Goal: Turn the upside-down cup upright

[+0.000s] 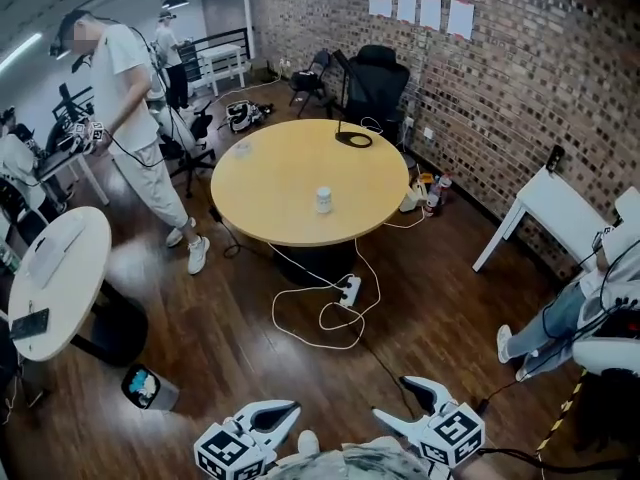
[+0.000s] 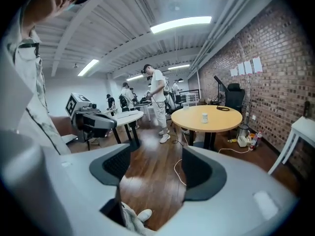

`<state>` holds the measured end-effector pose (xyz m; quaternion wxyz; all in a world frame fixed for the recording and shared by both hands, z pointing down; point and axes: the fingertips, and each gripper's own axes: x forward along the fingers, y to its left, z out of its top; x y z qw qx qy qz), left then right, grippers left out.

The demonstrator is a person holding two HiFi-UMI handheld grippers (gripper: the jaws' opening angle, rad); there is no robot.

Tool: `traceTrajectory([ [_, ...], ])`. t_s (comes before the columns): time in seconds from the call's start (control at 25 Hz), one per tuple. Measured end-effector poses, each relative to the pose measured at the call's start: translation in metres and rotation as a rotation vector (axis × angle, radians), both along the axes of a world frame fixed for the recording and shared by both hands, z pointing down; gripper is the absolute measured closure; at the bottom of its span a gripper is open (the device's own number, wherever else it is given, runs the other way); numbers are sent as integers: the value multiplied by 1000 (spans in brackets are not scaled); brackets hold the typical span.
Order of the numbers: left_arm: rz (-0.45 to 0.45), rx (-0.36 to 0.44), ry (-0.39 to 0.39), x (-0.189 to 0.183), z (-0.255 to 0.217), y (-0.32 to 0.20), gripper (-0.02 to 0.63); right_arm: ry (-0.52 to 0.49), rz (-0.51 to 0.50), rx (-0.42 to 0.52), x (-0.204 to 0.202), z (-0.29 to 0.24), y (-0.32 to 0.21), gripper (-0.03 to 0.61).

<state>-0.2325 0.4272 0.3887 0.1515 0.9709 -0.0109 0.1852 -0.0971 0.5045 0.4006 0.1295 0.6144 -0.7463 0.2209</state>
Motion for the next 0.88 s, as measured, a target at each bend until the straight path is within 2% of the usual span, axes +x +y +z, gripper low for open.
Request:
traceTrajectory([
  [0.28,11,-20,33,46,-12,81,607,69,-76,-4,14,-13,63,258],
  [0.44,43,-19,45,74,-15,132,606,57,-90,-12,25,-10,102,258],
  [0.68,5,-37,19,75,-11,175,606,38,-112,6,36,-16,138,261],
  [0.88,-4,-20,5,78,-12,192,606,35,-124,18,42,-18,155,265],
])
